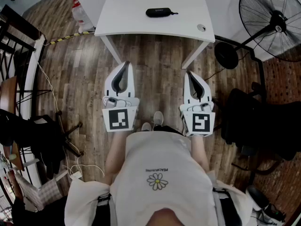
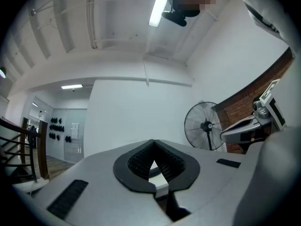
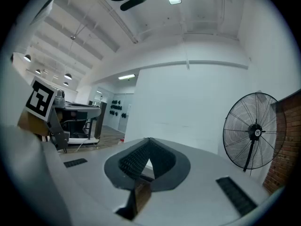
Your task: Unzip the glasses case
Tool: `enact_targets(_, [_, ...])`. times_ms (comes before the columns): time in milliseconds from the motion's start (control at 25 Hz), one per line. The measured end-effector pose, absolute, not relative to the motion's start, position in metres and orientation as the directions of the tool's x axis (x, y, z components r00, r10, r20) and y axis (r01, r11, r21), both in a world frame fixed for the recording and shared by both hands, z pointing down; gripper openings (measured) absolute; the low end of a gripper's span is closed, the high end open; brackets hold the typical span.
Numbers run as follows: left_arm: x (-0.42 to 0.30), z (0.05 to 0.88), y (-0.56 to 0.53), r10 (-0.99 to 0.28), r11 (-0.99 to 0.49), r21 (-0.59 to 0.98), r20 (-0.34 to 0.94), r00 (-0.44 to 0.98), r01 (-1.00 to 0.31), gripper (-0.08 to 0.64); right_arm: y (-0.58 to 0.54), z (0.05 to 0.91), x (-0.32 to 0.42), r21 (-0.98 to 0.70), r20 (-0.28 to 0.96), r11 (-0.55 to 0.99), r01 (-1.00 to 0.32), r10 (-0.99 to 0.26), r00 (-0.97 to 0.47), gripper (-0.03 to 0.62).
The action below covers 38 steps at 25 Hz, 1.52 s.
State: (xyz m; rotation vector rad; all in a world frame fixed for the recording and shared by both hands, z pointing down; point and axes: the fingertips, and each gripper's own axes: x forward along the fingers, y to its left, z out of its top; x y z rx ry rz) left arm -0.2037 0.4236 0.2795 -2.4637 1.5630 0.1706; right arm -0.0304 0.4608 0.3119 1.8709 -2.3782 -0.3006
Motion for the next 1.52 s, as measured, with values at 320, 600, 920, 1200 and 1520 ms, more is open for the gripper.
enact_targets(320, [-0.196,0.286,0.415,-0.88,-0.422,-0.101,-0.193,0.434,-0.901,0.014,0.454,0.321,-0.027,0.227,-0.009,0.262,-0.938,-0.962,-0.271,0.006])
enact_targets(600, [-0.186,0.296,0.393,-0.886,-0.422,-0.107,-0.163,0.435,-0.9,0.014,0.434,0.345,-0.011,0.238,0.072,0.264,-0.935,-0.965,-0.254,0.006])
enact_targets(920, [-0.175,0.294,0.372,-0.889,-0.393,-0.133,-0.198,0.413,-0.91,0.014,0.407,0.367,0.016,0.199,0.101,0.254,-0.947,-0.966,-0.238,0.006])
enact_targets(1200, [-0.161,0.298,0.341,-0.886,-0.401,-0.15,-0.186,0.424,-0.904,0.014,0.379,0.362,0.037,0.207,0.101,0.239,-0.949,-0.97,-0.223,0.006])
enact_targets(1520, [-0.129,0.294,0.262,-0.851,-0.463,-0.158,-0.196,0.487,-0.872,0.014,0.312,0.365,0.06,0.189,0.113,0.19,-0.963,-0.979,-0.171,0.006])
